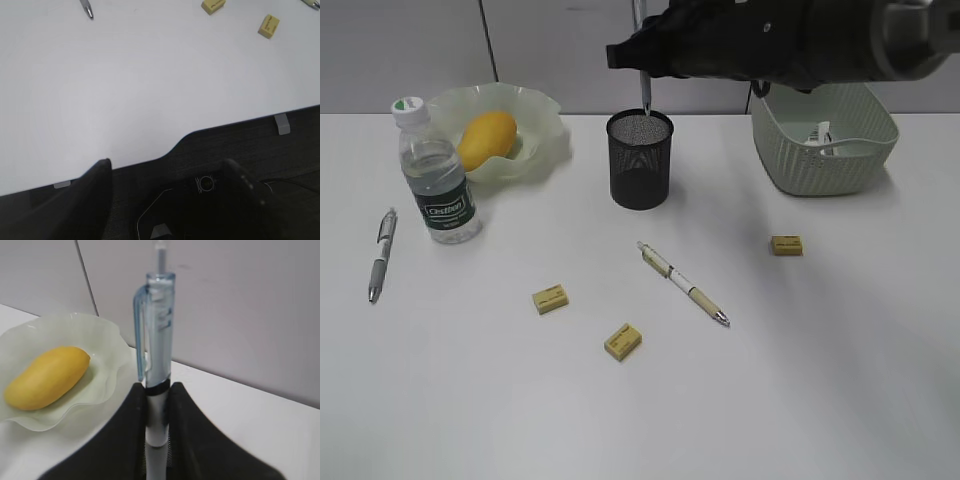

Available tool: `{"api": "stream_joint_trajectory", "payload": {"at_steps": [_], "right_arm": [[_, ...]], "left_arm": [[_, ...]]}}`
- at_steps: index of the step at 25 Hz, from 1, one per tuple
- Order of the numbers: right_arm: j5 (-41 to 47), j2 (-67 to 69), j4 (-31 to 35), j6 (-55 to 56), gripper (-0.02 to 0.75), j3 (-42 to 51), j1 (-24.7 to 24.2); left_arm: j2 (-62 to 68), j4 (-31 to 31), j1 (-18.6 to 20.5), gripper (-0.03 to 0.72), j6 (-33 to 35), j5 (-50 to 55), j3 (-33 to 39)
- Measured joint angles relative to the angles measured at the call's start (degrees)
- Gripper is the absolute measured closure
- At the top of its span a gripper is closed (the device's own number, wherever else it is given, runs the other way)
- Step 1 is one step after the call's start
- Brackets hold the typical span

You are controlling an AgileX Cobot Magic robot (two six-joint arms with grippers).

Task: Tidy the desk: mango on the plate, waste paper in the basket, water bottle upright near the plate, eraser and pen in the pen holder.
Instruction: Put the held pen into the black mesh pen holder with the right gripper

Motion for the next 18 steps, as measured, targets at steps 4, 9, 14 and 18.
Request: {"api": "stream_joint_trajectory", "payload": {"at_steps": [4, 9, 14, 18], "right_arm": [[1.2, 4.4, 0.0, 0.2, 0.621, -3.5, 0.0], [2.3, 6.9, 0.0, 0.3, 0.552, -4.4, 0.0], [5.6, 7.2, -1.0, 0.3, 0.303, -4.4, -0.1], [12.8, 6.1, -2.4, -0.2, 0.246, -4.7, -0.1]], "left_arm": [[0.0, 0.0, 0.0, 0.185, 0.0, 0.0, 0.0], [0.0, 0.0, 0.0, 0.185, 0.0, 0.0, 0.0], [0.0, 0.0, 0.0, 0.187, 0.0, 0.0, 0.0], [0.0, 0.0, 0.0, 0.186, 0.0, 0.0, 0.0]]}}
